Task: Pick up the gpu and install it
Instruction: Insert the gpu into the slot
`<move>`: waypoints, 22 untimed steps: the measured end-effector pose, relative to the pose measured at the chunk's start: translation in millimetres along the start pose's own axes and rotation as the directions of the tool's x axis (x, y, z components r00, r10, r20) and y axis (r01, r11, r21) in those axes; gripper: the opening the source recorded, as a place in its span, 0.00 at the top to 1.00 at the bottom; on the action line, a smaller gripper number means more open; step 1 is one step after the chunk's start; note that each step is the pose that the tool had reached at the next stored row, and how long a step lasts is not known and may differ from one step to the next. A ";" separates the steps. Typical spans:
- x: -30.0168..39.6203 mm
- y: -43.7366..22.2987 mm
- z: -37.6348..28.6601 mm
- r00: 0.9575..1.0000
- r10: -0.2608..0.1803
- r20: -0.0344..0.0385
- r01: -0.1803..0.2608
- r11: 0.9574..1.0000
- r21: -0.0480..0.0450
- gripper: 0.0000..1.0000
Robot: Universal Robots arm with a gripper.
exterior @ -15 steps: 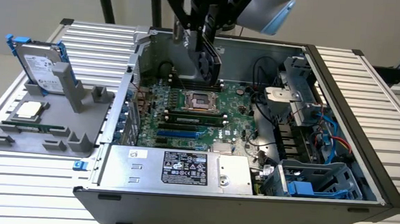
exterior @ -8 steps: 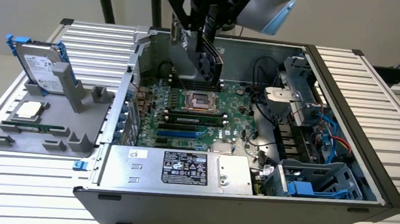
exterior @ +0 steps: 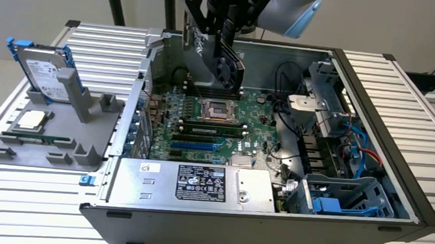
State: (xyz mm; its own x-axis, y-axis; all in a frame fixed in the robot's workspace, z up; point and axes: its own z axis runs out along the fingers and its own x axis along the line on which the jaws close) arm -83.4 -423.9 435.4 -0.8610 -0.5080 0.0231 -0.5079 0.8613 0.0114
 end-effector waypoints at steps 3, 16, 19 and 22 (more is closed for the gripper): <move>0.0 0.0 -0.1 1.000 -0.026 -0.001 0.026 1.000 0.002 1.00; 0.0 0.1 -0.2 0.987 -0.159 -0.003 0.159 0.987 0.006 1.00; 0.0 0.2 -0.3 0.982 -0.190 -0.001 0.190 0.982 0.004 1.00; 0.0 0.1 -0.3 0.976 -0.217 0.004 0.217 0.976 -0.001 1.00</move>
State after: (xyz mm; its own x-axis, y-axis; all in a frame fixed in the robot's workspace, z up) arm -83.5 -423.8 435.7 -0.7303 -0.6829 0.0163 -0.6827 0.7305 0.0166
